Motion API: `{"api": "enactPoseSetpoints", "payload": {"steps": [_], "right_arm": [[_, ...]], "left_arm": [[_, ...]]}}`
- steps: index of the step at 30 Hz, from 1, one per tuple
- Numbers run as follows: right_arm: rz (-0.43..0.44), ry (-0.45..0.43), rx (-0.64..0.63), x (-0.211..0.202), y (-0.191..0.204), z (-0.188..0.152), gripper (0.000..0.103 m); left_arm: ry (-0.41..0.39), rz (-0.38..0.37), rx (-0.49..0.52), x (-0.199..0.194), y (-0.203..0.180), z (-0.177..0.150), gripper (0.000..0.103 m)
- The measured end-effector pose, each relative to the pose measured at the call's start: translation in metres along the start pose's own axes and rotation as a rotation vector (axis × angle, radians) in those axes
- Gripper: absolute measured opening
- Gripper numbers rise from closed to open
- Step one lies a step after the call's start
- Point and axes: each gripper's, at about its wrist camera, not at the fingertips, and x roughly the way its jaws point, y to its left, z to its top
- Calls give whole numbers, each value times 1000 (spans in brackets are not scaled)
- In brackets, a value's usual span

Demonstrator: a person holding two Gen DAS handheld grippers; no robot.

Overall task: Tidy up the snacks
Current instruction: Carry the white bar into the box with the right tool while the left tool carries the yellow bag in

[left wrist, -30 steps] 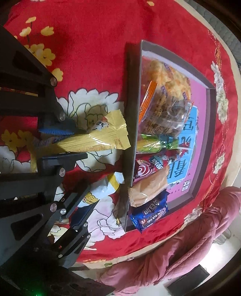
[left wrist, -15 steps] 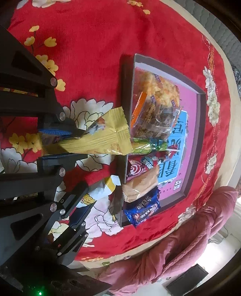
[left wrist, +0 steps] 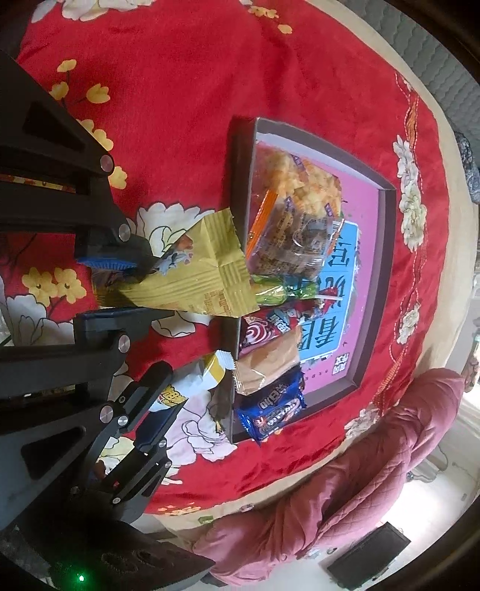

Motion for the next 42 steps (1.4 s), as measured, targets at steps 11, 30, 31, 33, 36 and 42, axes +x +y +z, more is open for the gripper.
{"api": "enactPoseSetpoints", "payload": {"steps": [11, 30, 31, 33, 36, 42], "right_arm": [[6, -21, 25, -4, -4, 1, 19], [2, -80, 40, -14, -7, 6, 19], [3, -86, 38, -15, -6, 7, 19], [5, -93, 34, -17, -6, 8, 19], [8, -103, 30, -18, -5, 10, 19], [8, -121, 37, -20, -6, 13, 19]], "left_arm": [[-32, -23, -18, -10, 6, 5, 15], [-121, -22, 5, -29, 3, 16, 13], [-125, -22, 5, -29, 4, 17, 13], [-131, -19, 6, -30, 4, 19, 13], [-139, -21, 5, -32, 4, 22, 13], [-157, -23, 3, -35, 5, 31, 13]]}}
